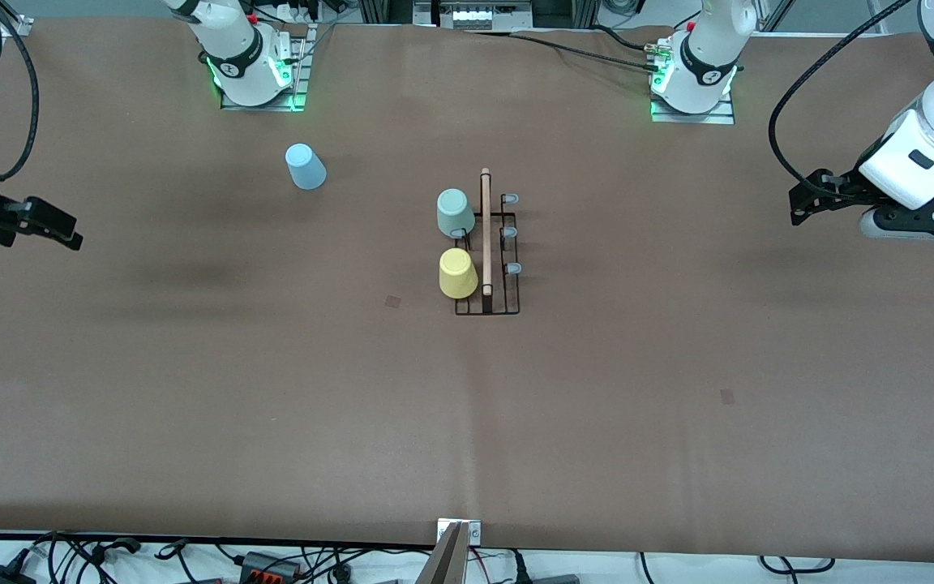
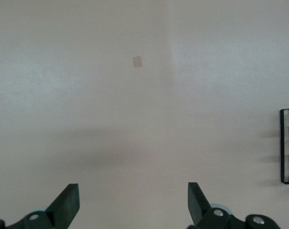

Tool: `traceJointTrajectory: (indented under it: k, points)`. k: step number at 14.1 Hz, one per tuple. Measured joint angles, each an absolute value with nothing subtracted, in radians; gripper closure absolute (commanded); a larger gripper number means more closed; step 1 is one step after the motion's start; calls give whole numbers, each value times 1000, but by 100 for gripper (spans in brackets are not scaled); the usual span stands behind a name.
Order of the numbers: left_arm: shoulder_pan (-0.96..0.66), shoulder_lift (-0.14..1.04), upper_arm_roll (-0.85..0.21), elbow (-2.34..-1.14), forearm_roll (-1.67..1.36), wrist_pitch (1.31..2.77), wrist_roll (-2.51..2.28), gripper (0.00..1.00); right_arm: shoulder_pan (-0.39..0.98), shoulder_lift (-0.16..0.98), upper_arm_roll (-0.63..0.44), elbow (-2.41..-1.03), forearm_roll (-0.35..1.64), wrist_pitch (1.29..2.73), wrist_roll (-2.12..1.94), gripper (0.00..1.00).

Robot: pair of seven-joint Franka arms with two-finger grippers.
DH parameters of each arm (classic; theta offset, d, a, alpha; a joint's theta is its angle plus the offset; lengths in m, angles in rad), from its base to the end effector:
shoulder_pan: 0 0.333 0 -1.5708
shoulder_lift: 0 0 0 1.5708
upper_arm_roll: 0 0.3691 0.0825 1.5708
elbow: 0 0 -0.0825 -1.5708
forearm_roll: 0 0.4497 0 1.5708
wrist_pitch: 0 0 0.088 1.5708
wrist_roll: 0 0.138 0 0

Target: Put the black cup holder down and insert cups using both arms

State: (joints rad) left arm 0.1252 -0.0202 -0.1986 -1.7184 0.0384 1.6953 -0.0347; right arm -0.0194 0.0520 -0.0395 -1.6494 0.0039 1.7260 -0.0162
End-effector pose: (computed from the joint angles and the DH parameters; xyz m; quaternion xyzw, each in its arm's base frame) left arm 0.6179 -0.0416 0.5900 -0.9995 0.0217 0.0005 0.0211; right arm 0.6485 -0.0372 0.5848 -0.9997 0.0216 -0.0123 0.0004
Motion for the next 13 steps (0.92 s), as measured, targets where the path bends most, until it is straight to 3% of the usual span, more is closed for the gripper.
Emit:
traceJointTrajectory:
  k: [13]
  points:
    - [129,-10,-199,-1726,38,1695,-95,0,-16,13,-35,-1667,2,1692,-18,0]
